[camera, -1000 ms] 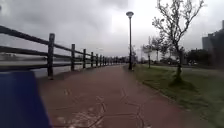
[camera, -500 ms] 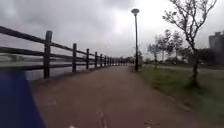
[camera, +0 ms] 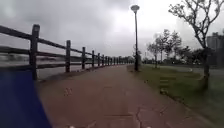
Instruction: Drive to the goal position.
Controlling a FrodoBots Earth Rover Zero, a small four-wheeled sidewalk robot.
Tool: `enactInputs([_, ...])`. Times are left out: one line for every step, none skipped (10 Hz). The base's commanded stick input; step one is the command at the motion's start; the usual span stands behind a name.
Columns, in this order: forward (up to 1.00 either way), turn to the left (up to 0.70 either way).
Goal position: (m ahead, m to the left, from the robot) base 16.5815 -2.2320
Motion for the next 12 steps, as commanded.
enactInputs([0.85,0.12])
enactInputs([0.85,0.09])
enactInputs([0.85,0.12])
enactInputs([0.85,0.01])
enactInputs([0.85,0.0])
enactInputs([0.85,0.0])
enactInputs([0.85,0.0])
enactInputs([0.85,0.0])
enactInputs([0.85,-0.31])
enactInputs([0.85,-0.34])
enactInputs([0.85,-0.34])
enactInputs([0.85,-0.34])
